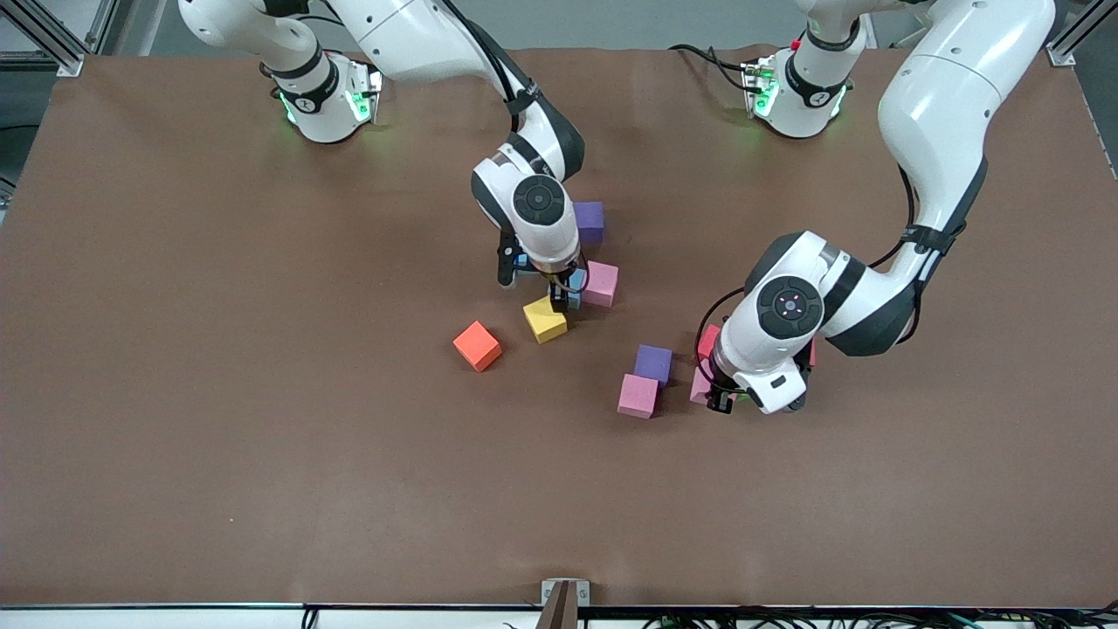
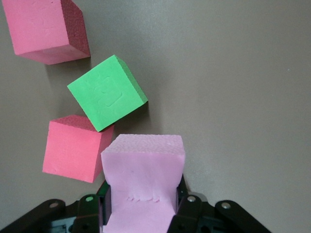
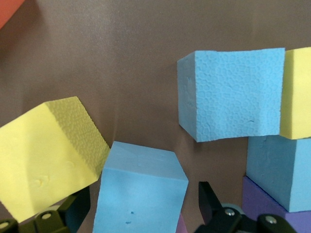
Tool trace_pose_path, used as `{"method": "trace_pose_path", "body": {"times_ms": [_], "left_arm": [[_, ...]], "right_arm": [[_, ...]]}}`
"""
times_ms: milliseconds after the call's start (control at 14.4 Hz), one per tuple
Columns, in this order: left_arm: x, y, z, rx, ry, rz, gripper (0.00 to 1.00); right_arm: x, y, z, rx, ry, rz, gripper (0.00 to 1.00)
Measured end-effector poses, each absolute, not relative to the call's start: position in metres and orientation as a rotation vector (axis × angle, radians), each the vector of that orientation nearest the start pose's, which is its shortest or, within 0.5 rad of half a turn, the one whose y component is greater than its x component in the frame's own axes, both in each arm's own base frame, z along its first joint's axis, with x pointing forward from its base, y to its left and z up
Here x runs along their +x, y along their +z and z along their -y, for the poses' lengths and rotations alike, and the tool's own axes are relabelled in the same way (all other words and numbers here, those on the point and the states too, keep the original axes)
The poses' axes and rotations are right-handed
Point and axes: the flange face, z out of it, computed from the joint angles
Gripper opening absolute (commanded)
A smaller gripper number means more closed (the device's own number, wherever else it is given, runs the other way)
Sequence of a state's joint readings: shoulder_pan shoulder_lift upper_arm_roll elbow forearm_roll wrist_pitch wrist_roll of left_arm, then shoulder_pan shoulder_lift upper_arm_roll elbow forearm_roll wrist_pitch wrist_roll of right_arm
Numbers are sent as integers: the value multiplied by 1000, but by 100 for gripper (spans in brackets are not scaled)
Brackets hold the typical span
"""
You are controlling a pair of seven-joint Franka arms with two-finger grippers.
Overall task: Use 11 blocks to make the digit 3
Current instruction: 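Lower the right gripper and grasp the light blue cube, then lift the light blue cube with the right gripper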
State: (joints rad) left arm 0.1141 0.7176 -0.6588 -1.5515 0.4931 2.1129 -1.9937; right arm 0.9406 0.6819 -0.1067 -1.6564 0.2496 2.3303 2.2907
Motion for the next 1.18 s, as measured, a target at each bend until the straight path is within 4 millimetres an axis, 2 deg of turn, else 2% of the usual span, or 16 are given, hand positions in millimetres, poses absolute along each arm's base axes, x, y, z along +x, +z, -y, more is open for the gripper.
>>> {"method": "trace_pose_path", "body": {"times_ms": [139,208,277,485,623,762,970,1177], "left_arm": [[643,291,276,-2495,-15,1927,30],[643,291,276,-2495,-15,1927,30],[643,291,276,-2495,-15,1927,30],[643,291,276,-2494,-15,1927,30],[643,291,276,-2494,-15,1927,30],[643,291,276,-2494,-15,1927,30],[643,291,276,-2494,-15,1927,30],[643,291,276,-2494,-15,1927,30]], "right_arm": [[451,214,-515,-2178,178,-2255,44],[452,215,-516,-2175,177,-2253,18],[452,216,-517,-2174,177,-2250,2],[449,217,-520,-2214,164,-2195,0],[450,219,-522,-2352,148,-2033,0],[451,222,-523,-2523,134,-1791,0],[452,227,-524,-2796,111,-1282,0],[453,227,-523,-2934,93,-906,1]]}}
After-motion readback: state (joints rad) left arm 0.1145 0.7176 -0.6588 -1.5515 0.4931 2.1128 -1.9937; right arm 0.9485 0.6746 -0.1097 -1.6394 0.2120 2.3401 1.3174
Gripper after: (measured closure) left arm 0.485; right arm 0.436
